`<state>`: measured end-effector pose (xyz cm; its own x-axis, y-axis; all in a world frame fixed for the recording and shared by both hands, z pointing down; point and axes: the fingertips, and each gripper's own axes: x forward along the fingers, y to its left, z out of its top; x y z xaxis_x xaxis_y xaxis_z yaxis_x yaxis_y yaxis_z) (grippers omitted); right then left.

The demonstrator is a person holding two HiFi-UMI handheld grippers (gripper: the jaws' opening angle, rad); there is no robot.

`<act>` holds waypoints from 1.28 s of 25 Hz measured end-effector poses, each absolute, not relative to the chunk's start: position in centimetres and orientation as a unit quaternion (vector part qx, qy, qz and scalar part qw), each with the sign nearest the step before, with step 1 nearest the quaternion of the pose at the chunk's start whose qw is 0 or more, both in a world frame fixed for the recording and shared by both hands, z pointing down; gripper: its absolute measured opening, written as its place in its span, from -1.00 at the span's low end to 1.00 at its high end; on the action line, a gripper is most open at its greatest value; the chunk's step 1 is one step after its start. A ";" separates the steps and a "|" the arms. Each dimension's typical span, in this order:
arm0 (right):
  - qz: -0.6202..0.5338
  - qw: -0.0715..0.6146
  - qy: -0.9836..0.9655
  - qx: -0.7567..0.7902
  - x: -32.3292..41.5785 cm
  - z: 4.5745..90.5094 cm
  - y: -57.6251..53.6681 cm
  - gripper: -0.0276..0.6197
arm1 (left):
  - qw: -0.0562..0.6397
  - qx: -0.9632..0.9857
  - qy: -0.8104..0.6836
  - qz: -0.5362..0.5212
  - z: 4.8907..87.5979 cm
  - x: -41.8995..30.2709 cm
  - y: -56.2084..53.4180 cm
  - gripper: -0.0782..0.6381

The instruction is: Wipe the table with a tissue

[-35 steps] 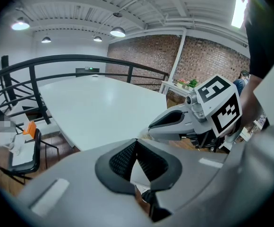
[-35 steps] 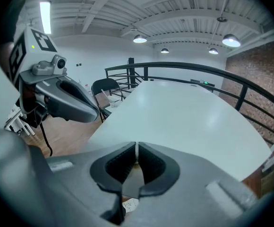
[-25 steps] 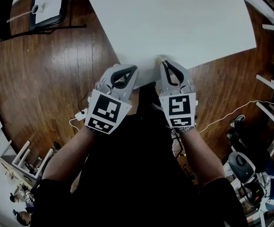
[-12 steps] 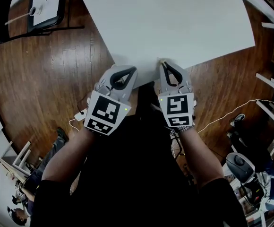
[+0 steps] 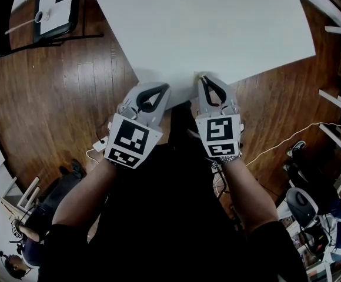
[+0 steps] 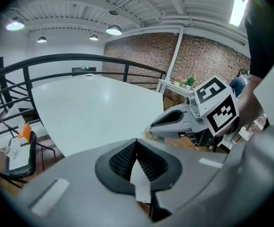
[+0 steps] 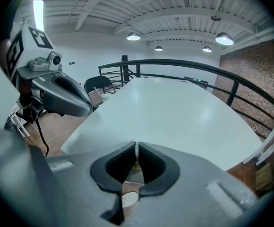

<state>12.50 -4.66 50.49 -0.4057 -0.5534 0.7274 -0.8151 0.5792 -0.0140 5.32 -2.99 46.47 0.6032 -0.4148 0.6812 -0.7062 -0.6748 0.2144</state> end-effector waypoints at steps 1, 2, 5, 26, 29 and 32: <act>0.188 0.348 -0.817 0.420 12.8 50.4 -4.6 -0.89 | 0.239 0.863 -0.325 0.305 46.4 5.5 -2.9 -0.75; 0.189 0.347 -0.816 0.421 13.0 50.4 -4.6 -0.89 | 0.238 0.863 -0.324 0.306 46.3 5.7 -2.9 -0.75; 0.192 0.346 -0.815 0.424 13.5 50.4 -4.7 -0.89 | 0.236 0.863 -0.324 0.307 46.2 6.1 -2.9 -0.75; 0.178 0.328 -0.812 0.449 15.4 47.1 -5.5 -0.89 | 0.209 0.873 -0.324 0.300 44.2 6.3 -4.0 -0.75; 0.174 0.325 -0.811 0.454 15.2 46.1 -5.0 -0.89 | 0.203 0.876 -0.324 0.295 43.6 6.0 -4.0 -0.75; 0.172 0.323 -0.811 0.456 14.6 45.5 -4.6 -0.89 | 0.196 0.879 -0.323 0.290 43.0 5.5 -4.1 -0.75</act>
